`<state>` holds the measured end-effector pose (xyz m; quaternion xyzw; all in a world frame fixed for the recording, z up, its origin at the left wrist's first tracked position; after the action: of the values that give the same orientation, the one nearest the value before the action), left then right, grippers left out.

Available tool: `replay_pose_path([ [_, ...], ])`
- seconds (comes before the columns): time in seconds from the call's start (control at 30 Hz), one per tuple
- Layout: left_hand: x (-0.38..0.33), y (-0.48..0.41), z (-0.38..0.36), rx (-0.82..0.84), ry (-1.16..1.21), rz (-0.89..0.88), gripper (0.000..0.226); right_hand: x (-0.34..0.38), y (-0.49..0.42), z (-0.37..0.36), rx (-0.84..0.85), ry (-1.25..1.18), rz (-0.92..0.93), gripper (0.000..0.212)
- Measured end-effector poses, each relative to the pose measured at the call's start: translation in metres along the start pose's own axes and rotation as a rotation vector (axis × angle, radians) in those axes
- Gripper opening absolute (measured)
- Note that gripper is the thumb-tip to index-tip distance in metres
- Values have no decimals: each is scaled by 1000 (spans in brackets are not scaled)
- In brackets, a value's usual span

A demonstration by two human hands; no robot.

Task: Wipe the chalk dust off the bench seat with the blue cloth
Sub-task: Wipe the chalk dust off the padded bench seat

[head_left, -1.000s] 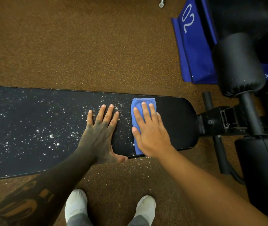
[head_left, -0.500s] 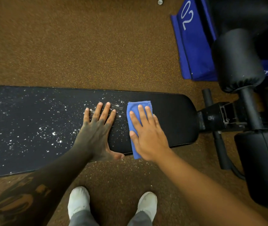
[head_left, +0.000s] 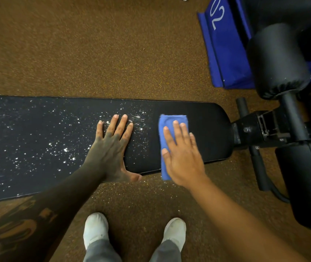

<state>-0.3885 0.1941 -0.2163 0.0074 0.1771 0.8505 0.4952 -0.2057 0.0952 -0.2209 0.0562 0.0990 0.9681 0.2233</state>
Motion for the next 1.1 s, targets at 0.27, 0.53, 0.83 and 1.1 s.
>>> replay_pose_path([
  [0.27, 4, 3, -2, 4, -13, 4, 157, 23, 16, -8, 8, 31, 65, 63],
  [0.53, 8, 5, -2, 8, -6, 2, 158, 13, 20, -8, -45, -38, -202, 64],
  [0.83, 13, 10, -1, 14, -2, -4, 158, -11, 18, -8, -68, -39, -240, 61],
  [1.1, 15, 14, -3, -11, 20, 7, 153, 46, 35, -9, 49, 2, 103, 64],
])
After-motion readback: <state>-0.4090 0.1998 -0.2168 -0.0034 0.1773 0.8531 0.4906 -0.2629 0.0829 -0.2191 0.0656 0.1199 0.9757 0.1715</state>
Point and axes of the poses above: each hand's wrist, its own y-axis away from the middle knuckle, its own z-axis out of the back of the hand, x = y × z, the point moved 5 cm from there along -y, towards the middle knuckle, and after that the axes turned 13 degrees about -z, right-handed, at the moved point
